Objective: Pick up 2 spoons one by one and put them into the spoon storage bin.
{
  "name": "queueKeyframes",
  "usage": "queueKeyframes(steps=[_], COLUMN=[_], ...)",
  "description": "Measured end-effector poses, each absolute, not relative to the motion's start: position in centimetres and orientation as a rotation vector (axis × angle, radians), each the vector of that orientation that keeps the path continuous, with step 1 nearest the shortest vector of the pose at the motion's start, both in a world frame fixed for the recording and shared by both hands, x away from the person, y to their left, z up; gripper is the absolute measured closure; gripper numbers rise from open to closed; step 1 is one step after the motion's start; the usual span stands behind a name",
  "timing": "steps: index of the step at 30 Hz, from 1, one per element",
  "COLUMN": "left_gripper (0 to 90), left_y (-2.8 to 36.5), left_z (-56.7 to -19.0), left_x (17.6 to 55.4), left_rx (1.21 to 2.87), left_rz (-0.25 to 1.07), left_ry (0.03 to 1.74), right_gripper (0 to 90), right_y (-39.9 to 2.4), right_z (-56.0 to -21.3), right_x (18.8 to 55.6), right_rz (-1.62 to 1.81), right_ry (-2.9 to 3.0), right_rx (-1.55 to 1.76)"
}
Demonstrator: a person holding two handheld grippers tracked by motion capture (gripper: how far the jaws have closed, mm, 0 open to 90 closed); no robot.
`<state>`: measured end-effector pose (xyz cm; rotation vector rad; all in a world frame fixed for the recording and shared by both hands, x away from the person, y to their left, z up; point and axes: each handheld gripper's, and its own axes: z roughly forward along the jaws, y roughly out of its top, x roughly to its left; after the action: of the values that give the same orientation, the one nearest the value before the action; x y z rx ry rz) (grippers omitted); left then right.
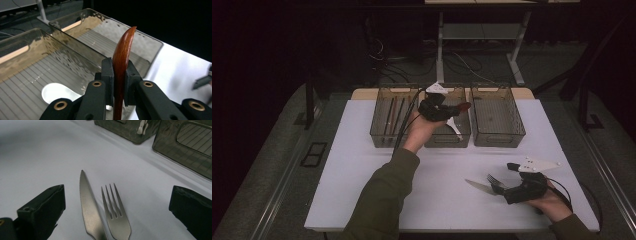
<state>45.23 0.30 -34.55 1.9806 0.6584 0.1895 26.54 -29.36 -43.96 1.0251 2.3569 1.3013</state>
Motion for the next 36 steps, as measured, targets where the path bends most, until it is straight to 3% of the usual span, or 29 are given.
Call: queueKeyframes(steps=[18, 24, 36], left_gripper=[80.4, 58.3, 44.3], left_y=[-1.1, -1.0, -1.3], left_z=[-38.0, -37.9, -36.6], left_x=[49.0, 49.0, 47.2], left_rx=[1.992, 2.001, 2.028], left_rz=[0.181, 0.211, 0.174], left_ry=[0.787, 0.794, 0.717], right_gripper=[0.6, 0.6, 0.6], right_y=[-29.5, -29.5, -29.5], right_z=[-43.9, -43.9, -43.9], right_x=[26.5, 26.5, 26.6], right_rz=[1.318, 1.316, 1.323], right_ry=[2.350, 2.352, 2.348], right_rx=[1.017, 1.020, 1.031])
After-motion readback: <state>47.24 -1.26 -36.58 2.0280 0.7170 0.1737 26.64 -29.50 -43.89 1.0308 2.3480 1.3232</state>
